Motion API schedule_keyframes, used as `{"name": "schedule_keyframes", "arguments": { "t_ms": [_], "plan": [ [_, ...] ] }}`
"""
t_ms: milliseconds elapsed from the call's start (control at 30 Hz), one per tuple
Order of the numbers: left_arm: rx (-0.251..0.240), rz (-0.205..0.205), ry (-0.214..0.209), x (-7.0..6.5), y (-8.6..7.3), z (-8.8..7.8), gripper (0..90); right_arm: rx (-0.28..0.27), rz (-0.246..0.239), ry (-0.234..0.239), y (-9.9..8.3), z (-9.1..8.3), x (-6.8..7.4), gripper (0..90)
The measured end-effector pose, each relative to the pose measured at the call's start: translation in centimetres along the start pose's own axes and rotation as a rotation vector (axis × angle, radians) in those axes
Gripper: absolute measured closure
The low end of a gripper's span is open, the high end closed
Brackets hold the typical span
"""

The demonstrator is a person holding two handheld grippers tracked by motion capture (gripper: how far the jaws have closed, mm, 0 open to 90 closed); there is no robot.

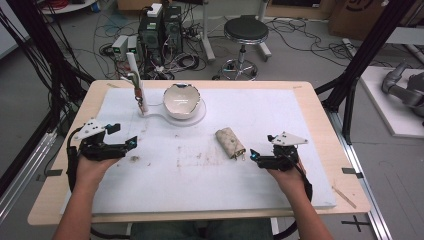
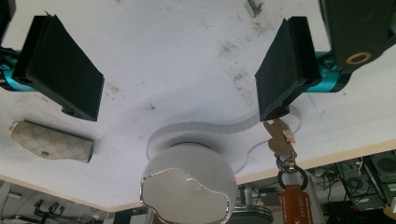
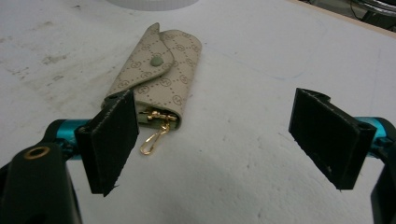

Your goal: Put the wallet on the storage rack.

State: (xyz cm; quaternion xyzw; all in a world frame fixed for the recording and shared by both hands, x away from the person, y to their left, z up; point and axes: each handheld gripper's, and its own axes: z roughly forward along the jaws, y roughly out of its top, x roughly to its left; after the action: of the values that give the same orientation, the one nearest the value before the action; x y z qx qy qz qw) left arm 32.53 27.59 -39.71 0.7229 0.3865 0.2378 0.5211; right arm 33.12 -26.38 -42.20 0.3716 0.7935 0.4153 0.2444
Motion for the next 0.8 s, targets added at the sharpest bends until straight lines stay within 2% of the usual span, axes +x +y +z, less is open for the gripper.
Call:
{"name": "schedule_keyframes", "arguments": {
  "t_ms": [133, 467, 800],
  "plan": [
    [0.004, -0.006, -0.001, 0.2, -0.1, -0.2, 15.4, 0.011, -0.013, 0.011, 0.4, 0.6, 0.8, 16.3],
    [0.013, -0.012, -0.001, 0.3, -0.4, -0.7, 15.3, 0.038, 0.016, 0.028, 1.5, 2.6, 2.4, 16.3],
    [0.027, -0.018, 0.010, 0.4, -0.9, -1.2, 15.4, 0.081, 0.009, 0.037, 2.0, 4.8, 3.3, 16.3]
  ]
}}
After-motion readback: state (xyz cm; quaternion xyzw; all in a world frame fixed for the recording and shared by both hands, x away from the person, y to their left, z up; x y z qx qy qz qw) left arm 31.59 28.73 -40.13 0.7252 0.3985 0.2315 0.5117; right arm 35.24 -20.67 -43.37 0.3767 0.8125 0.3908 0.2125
